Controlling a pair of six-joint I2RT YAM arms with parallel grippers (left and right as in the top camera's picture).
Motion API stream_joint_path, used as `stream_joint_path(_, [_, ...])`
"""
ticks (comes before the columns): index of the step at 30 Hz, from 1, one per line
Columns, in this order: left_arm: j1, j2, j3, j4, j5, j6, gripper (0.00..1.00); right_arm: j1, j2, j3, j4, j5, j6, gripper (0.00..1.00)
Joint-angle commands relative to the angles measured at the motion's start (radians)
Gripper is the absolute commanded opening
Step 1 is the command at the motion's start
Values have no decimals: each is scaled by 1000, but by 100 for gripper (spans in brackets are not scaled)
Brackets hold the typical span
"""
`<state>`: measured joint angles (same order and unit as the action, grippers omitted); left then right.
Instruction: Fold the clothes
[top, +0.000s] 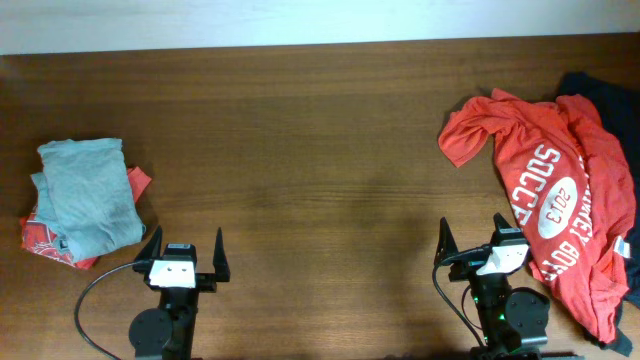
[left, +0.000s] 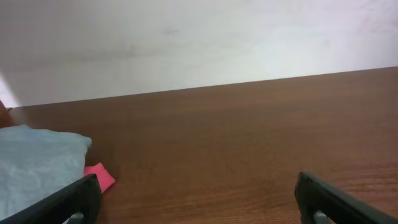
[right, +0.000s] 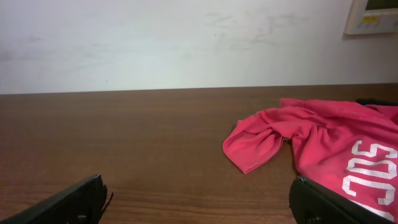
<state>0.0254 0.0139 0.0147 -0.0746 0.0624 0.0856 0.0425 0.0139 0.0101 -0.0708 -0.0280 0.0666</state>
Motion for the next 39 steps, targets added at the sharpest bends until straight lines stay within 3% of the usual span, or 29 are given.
stream_joint_path(1, [-5,-2,-5,-2,-7,-8,99,-5,-6,-2,-1,-74,-6,99])
stream_joint_path(6, [-5,-2,2,-10,6,-108,99,-5,-6,21,-25,-108,43,99])
stream_joint_path(14, [-5,40,178,-175,38,-120,99,-5,62,193,-208,-42,43,99])
stream_joint_path(24, [-5,408,544,-336,50,-119,99,-5,493,577,-377,-19,42,99])
stream_joint_path(31, [-5,760,844,-602,50,-119,99,-5,895,893,-560,-28,43,99])
stream_joint_path(34, [-5,903,941,-766,50,-119,99,-5,1018,950,-534,-14,35,99])
stream_joint_path(39, [-5,995,943,-779,46,-119,99,-26,1167,978,-461,109,35,99])
